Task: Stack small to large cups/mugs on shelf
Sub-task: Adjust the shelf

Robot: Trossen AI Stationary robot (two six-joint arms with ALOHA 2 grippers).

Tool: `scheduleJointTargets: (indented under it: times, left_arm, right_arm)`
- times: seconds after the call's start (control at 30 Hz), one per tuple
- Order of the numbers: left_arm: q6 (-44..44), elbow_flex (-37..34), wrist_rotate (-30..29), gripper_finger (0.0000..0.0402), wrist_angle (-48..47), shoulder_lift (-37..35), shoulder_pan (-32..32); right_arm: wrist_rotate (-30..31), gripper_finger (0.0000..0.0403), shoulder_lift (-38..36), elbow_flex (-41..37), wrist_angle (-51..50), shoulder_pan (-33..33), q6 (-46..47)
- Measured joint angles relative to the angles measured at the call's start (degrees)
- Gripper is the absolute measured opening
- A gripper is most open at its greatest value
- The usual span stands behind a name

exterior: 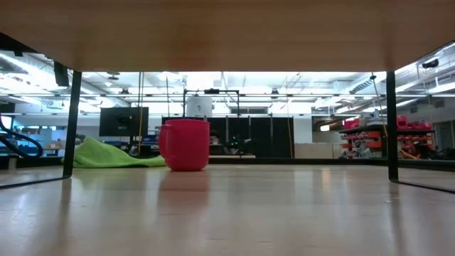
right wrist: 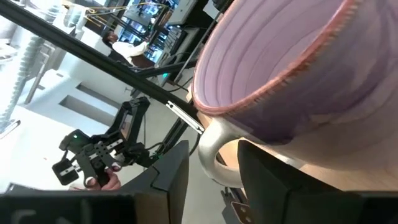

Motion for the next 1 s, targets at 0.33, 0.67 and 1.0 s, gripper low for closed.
scheduleJointTargets:
  times: [0.33, 0.67, 1.0]
  left_arm:
    - [0.0, 0.0, 0.0, 0.0075, 0.0, 0.0, 0.0]
    - [0.1, 0.0, 0.0, 0.0073, 0.0, 0.0, 0.0]
    - [-0.3, 0.0, 0.0, 0.0075, 0.0, 0.0, 0.0]
  right_arm:
    - [0.6, 0.0144, 0.0, 0.0, -1.2, 1.8, 3.9]
    - [7.2, 0.0144, 0.0, 0.0, -2.0, 5.6, 7.4]
    - [11.8, 0.0133, -6.5, 0.0, -8.5, 10.5, 8.1]
